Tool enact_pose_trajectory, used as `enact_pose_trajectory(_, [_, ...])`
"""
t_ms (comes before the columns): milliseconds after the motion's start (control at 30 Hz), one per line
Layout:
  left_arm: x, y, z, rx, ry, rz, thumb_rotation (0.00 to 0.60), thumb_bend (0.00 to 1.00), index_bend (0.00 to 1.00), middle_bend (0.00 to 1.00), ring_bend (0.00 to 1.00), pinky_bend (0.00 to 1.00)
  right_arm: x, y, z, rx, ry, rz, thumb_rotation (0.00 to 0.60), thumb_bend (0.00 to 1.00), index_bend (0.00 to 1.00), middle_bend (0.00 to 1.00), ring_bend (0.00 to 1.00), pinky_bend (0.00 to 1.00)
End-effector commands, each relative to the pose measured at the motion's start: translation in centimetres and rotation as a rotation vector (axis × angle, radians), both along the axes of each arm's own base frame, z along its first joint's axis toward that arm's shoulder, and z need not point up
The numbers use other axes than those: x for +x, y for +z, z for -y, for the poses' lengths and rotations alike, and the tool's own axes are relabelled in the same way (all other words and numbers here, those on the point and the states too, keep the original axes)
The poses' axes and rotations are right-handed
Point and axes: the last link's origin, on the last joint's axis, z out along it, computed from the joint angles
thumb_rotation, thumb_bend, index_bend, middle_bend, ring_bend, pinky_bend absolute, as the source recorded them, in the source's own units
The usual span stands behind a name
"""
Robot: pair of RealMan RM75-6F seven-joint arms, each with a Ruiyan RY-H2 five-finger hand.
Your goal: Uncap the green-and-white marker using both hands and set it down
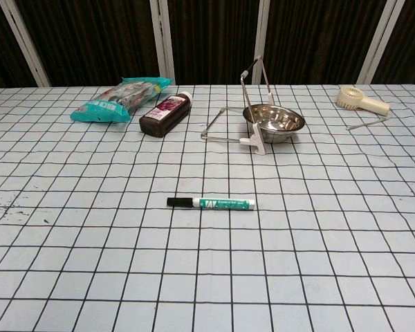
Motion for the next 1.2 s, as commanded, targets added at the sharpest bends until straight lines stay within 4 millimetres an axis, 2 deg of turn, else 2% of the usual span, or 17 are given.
enact_pose_trajectory(33, [-0.1,0.1,0.3,0.0,0.002,0.0,0.6,0.45,0.07,0.0,0.0,0.0,0.0,-0.4,0.0,0.006,-0.003,-0.001,0.6,0.23,0.09,0.07,0.11,0.05])
enact_pose_trajectory(433, [-1.2,-0.3,0.6,-0.008,0.013,0.011,0.6,0.45,0.07,0.0,0.0,0.0,0.9,-2.0,0.4,0.016,-0.013,0.021,0.6,0.23,0.09,0.07,0.11,0.05])
enact_pose_trajectory(633, [-1.1,-0.4,0.5,-0.015,0.013,0.007,0.6,0.45,0.07,0.0,0.0,0.0,2.1,-3.2,1.6,0.029,-0.009,0.059,0.6,0.23,0.11,0.07,0.11,0.05])
enact_pose_trajectory(767, [-1.2,-0.8,0.8,-0.021,0.015,0.009,0.6,0.45,0.07,0.0,0.0,0.0,3.4,-5.0,2.9,0.06,0.004,0.101,0.6,0.23,0.17,0.07,0.11,0.05])
enact_pose_trajectory(867, [-1.3,-0.7,0.7,-0.021,0.026,-0.004,0.6,0.45,0.07,0.0,0.0,0.0,5.0,-6.9,4.3,0.107,0.012,0.137,0.6,0.23,0.22,0.07,0.11,0.05])
enact_pose_trajectory(1000, [-1.2,-0.4,0.7,-0.006,0.02,0.002,0.6,0.45,0.07,0.0,0.0,0.0,8.0,-9.9,6.6,0.177,0.028,0.194,0.6,0.23,0.24,0.07,0.11,0.05])
enact_pose_trajectory(1100, [-1.4,-0.2,0.7,-0.005,0.031,-0.004,0.6,0.45,0.07,0.0,0.0,0.0,9.9,-11.9,7.8,0.223,0.042,0.18,0.6,0.23,0.25,0.07,0.11,0.05])
enact_pose_trajectory(1200, [-1.7,0.0,0.7,0.0,0.038,-0.001,0.6,0.45,0.07,0.0,0.0,0.0,12.6,-14.6,9.0,0.278,0.083,0.134,0.6,0.23,0.27,0.07,0.11,0.05])
